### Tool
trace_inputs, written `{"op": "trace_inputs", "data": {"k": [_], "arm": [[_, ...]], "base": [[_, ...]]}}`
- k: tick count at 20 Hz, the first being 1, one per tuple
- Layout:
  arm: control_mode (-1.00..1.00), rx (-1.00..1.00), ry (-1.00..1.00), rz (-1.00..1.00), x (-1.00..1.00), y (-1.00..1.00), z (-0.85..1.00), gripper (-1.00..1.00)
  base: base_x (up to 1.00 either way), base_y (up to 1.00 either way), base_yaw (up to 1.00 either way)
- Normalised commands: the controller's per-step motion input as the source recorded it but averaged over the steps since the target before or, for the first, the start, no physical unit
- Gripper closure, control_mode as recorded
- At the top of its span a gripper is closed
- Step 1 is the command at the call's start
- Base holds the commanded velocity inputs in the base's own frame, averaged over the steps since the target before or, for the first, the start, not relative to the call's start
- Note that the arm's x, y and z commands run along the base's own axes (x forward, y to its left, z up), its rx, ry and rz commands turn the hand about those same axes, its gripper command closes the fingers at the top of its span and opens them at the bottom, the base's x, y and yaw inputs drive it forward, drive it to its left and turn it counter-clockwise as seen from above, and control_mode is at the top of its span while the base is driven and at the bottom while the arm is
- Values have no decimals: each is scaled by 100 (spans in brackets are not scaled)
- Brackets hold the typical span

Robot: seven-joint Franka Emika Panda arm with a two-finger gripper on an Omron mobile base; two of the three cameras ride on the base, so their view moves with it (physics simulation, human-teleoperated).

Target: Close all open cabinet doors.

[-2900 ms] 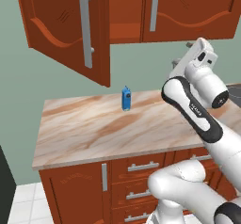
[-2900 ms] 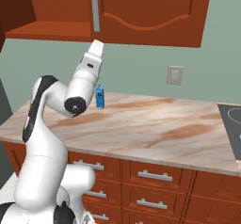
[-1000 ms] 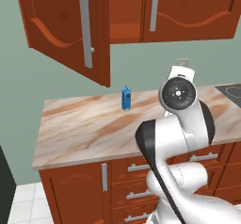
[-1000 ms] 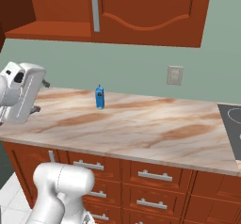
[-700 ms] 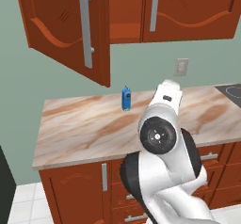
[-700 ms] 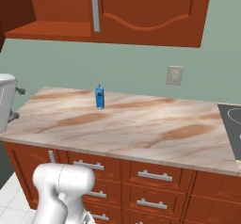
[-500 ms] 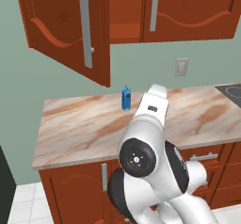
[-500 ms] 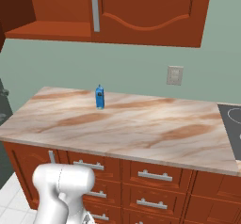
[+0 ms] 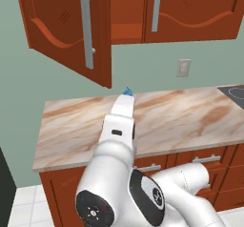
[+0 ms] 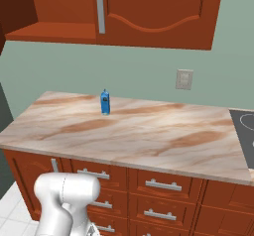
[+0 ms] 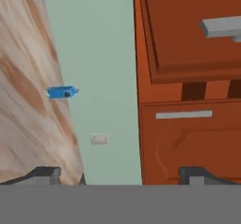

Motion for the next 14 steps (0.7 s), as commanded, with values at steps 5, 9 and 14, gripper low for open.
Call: {"op": "trace_inputs", "data": {"k": [5, 9, 14], "arm": [[-100, -15, -29, 3, -13, 44, 16, -100], [-100, -15, -24, 0, 4, 54, 39, -100], [-100, -10, -12, -1, 47, 49, 49, -100]], "base": [[0, 0, 0], [0, 0, 0], [0, 0, 0]]}}
